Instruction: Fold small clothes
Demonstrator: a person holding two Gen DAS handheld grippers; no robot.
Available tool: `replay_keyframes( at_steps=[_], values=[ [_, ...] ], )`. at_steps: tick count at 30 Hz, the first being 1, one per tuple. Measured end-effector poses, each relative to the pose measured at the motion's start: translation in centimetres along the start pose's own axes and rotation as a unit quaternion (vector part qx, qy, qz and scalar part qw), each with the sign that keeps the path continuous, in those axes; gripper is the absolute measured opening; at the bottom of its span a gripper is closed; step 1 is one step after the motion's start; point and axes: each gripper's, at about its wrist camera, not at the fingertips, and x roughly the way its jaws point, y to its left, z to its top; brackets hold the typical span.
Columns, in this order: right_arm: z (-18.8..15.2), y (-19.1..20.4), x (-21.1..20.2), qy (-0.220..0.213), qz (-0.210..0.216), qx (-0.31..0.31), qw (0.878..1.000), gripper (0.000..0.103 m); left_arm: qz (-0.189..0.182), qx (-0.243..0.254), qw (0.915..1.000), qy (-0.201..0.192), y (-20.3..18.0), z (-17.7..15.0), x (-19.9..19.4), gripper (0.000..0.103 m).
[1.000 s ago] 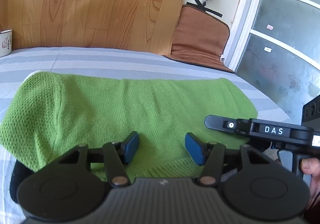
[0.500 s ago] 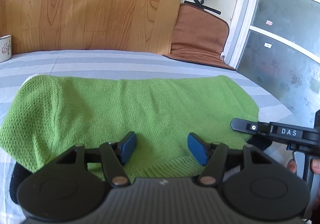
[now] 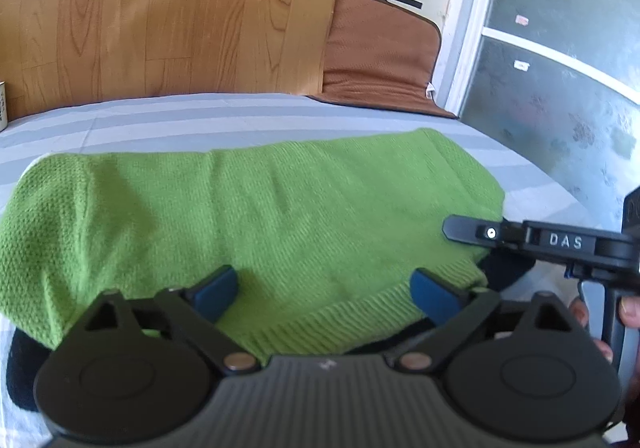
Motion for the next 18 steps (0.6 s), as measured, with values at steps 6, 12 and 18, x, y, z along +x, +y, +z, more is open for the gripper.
replay_keyframes(
  at_steps=[6,12,18],
  values=[
    [0.0,0.0,0.0,0.0,0.0,0.0,1.0,0.011,0.0,0.003,1.0,0.002,-0.1,0.1,0.0,0.101],
    [-0.1,-0.3,-0.6,0.002,-0.008,-0.006,1.0,0.011,-0.001,0.003,1.0,0.003,0.0,0.1,0.0,0.101],
    [0.4,-0.3,-2.4,-0.011,-0.019,-0.006,1.0,0.016,-0.002,-0.001,1.0,0.001,0.0,0.1,-0.3,0.101]
  ],
)
